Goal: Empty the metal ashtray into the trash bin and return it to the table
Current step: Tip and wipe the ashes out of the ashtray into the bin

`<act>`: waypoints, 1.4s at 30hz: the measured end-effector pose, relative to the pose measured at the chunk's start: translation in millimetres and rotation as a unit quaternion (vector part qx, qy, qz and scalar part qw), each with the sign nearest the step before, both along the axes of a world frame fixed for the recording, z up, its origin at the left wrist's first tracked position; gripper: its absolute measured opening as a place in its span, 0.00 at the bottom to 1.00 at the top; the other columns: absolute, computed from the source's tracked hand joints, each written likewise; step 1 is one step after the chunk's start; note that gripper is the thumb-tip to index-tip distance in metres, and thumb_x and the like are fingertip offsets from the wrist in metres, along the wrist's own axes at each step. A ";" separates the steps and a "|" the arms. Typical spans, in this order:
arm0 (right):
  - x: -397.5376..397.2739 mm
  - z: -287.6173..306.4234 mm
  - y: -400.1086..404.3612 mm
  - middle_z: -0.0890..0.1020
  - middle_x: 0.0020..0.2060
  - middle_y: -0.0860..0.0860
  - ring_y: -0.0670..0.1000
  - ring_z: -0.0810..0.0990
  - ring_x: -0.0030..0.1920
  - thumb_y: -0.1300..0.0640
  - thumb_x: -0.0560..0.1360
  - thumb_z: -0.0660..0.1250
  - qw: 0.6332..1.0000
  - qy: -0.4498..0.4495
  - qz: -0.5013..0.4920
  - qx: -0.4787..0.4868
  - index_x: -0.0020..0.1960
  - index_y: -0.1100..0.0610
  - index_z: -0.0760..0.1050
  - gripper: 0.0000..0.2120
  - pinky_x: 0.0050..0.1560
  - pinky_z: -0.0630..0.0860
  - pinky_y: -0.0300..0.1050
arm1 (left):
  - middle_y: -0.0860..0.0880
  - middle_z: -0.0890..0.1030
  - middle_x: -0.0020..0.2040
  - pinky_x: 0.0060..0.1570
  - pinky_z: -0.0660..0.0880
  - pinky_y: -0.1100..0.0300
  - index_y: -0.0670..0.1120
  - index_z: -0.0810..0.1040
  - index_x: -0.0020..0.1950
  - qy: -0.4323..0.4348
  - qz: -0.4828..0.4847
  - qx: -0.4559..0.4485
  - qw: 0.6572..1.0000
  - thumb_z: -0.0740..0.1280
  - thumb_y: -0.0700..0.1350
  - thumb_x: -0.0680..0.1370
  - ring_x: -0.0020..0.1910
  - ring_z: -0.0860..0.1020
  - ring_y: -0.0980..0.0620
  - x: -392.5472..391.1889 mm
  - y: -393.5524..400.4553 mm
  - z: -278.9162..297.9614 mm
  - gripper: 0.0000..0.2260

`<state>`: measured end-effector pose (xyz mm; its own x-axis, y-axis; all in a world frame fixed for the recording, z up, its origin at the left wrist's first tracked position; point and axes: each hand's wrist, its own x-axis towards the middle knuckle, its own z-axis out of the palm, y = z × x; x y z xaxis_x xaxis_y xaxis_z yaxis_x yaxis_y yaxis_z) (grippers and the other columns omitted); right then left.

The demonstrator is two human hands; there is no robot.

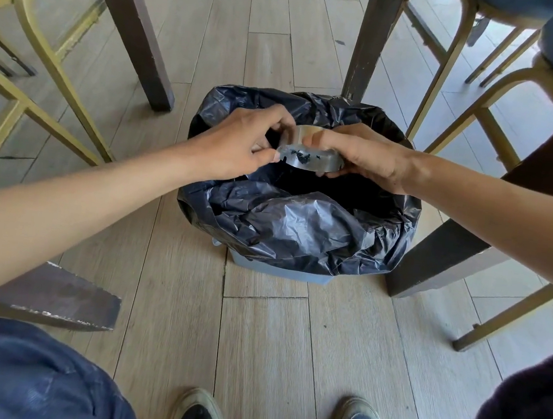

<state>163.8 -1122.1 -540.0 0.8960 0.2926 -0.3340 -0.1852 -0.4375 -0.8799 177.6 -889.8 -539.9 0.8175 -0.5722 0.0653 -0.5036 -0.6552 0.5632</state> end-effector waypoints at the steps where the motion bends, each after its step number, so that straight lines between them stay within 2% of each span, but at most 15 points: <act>1: -0.4 -0.6 0.9 0.84 0.54 0.61 0.54 0.82 0.51 0.38 0.69 0.74 1.000 0.001 -0.001 -0.014 0.61 0.56 0.79 0.29 0.61 0.80 0.54 | 0.50 0.79 0.62 0.51 0.79 0.68 0.49 0.73 0.66 0.002 0.002 0.001 1.000 0.71 0.40 0.79 0.50 0.85 0.57 0.3 0.4 -1.4 0.17; 4: -0.7 -2.5 0.8 0.84 0.52 0.60 0.55 0.83 0.51 0.40 0.68 0.75 1.000 0.020 -0.010 -0.009 0.60 0.56 0.80 0.27 0.63 0.80 0.56 | 0.50 0.79 0.64 0.55 0.81 0.60 0.49 0.74 0.67 0.013 0.015 -0.004 1.000 0.72 0.41 0.79 0.51 0.85 0.56 0.4 1.3 -3.6 0.18; 9: 2.0 2.1 1.7 0.87 0.51 0.55 0.57 0.85 0.54 0.38 0.65 0.73 0.999 0.011 -0.031 -0.023 0.59 0.55 0.82 0.29 0.68 0.77 0.60 | 0.52 0.81 0.61 0.49 0.76 0.72 0.47 0.73 0.68 0.013 0.031 -0.007 0.999 0.73 0.39 0.78 0.51 0.84 0.59 5.5 6.9 -0.6 0.20; 11: 2.0 7.1 0.9 0.85 0.53 0.54 0.57 0.83 0.57 0.35 0.64 0.73 0.998 -0.011 -0.031 -0.051 0.60 0.53 0.80 0.31 0.68 0.76 0.61 | 0.52 0.82 0.60 0.48 0.76 0.72 0.47 0.73 0.68 0.010 0.036 -0.011 0.999 0.73 0.39 0.77 0.51 0.84 0.59 6.7 10.8 -0.7 0.20; 14: -2.9 10.2 2.0 0.83 0.54 0.55 0.56 0.81 0.55 0.33 0.65 0.70 0.993 -0.053 -0.010 -0.101 0.60 0.52 0.77 0.31 0.59 0.76 0.55 | 0.50 0.82 0.61 0.51 0.79 0.67 0.46 0.73 0.67 0.003 0.036 -0.002 0.999 0.73 0.38 0.77 0.51 0.85 0.56 6.8 14.3 -2.3 0.20; 16: -8.2 10.0 3.3 0.83 0.56 0.56 0.57 0.82 0.57 0.32 0.64 0.70 0.991 -0.062 -0.005 -0.118 0.60 0.52 0.77 0.32 0.62 0.77 0.56 | 0.49 0.82 0.61 0.52 0.80 0.64 0.46 0.73 0.67 0.003 0.038 0.002 0.999 0.73 0.38 0.77 0.51 0.85 0.54 6.8 14.5 -2.7 0.20; 18: -9.4 7.9 2.2 0.83 0.58 0.59 0.59 0.82 0.59 0.34 0.67 0.71 0.994 -0.054 -0.021 -0.095 0.60 0.54 0.77 0.31 0.65 0.77 0.58 | 0.49 0.82 0.61 0.49 0.77 0.69 0.45 0.73 0.68 -0.003 0.038 0.009 0.999 0.73 0.38 0.77 0.50 0.84 0.54 7.0 13.7 -2.3 0.20; 19: -8.9 7.3 1.2 0.83 0.57 0.58 0.58 0.82 0.57 0.36 0.69 0.70 0.994 -0.056 -0.020 -0.097 0.59 0.55 0.76 0.28 0.63 0.76 0.55 | 0.50 0.82 0.61 0.48 0.76 0.70 0.45 0.73 0.68 -0.006 0.038 0.012 0.999 0.73 0.38 0.77 0.50 0.84 0.54 6.7 13.5 -2.1 0.20; 21: -10.2 5.1 -0.4 0.82 0.55 0.55 0.54 0.79 0.52 0.37 0.72 0.70 0.989 -0.067 -0.010 -0.131 0.59 0.53 0.75 0.24 0.56 0.76 0.52 | 0.49 0.82 0.61 0.50 0.79 0.66 0.45 0.73 0.67 -0.003 0.040 0.013 0.999 0.73 0.38 0.77 0.51 0.85 0.53 5.7 14.3 -2.2 0.20; 23: -12.2 2.1 -1.3 0.82 0.54 0.54 0.54 0.80 0.53 0.35 0.70 0.71 0.986 -0.072 -0.022 -0.150 0.60 0.51 0.74 0.27 0.56 0.77 0.54 | 0.48 0.82 0.61 0.54 0.82 0.58 0.45 0.73 0.67 0.003 0.041 0.020 0.999 0.73 0.38 0.77 0.52 0.85 0.52 5.6 15.8 -2.8 0.20; 26: -13.9 4.9 0.6 0.82 0.54 0.51 0.55 0.81 0.54 0.37 0.68 0.73 0.987 -0.079 -0.030 -0.137 0.61 0.51 0.75 0.28 0.56 0.78 0.54 | 0.48 0.82 0.61 0.56 0.82 0.52 0.45 0.73 0.67 0.012 0.045 0.022 0.999 0.74 0.39 0.77 0.52 0.85 0.52 5.2 18.1 -2.6 0.20; 29: -11.3 14.4 -1.4 0.81 0.55 0.51 0.53 0.80 0.54 0.36 0.66 0.74 0.983 -0.098 -0.041 -0.148 0.59 0.52 0.74 0.29 0.56 0.77 0.53 | 0.47 0.81 0.62 0.57 0.82 0.53 0.45 0.73 0.67 0.013 0.044 0.023 0.999 0.73 0.38 0.77 0.53 0.85 0.52 3.6 17.8 -1.0 0.20; 34: -8.0 22.0 -6.3 0.79 0.51 0.52 0.52 0.76 0.50 0.39 0.73 0.73 0.983 -0.110 -0.056 -0.138 0.60 0.56 0.73 0.26 0.49 0.72 0.50 | 0.47 0.81 0.62 0.56 0.82 0.57 0.45 0.73 0.68 0.016 0.045 0.024 0.999 0.73 0.38 0.77 0.53 0.85 0.52 2.9 19.5 -0.7 0.21; 38: -9.1 20.0 -5.1 0.77 0.45 0.55 0.53 0.74 0.44 0.38 0.69 0.73 0.988 -0.088 -0.055 -0.114 0.52 0.57 0.73 0.25 0.44 0.71 0.50 | 0.47 0.81 0.62 0.57 0.82 0.53 0.45 0.73 0.68 0.020 0.044 0.024 0.999 0.74 0.37 0.77 0.53 0.85 0.51 3.0 18.8 -1.6 0.21; 42: -7.1 21.8 -5.1 0.76 0.41 0.53 0.51 0.75 0.43 0.41 0.71 0.74 0.989 -0.077 -0.078 -0.101 0.50 0.57 0.73 0.21 0.45 0.71 0.48 | 0.47 0.81 0.62 0.57 0.82 0.54 0.45 0.73 0.68 0.015 0.044 0.028 0.999 0.74 0.38 0.76 0.53 0.85 0.52 2.3 18.4 -1.5 0.21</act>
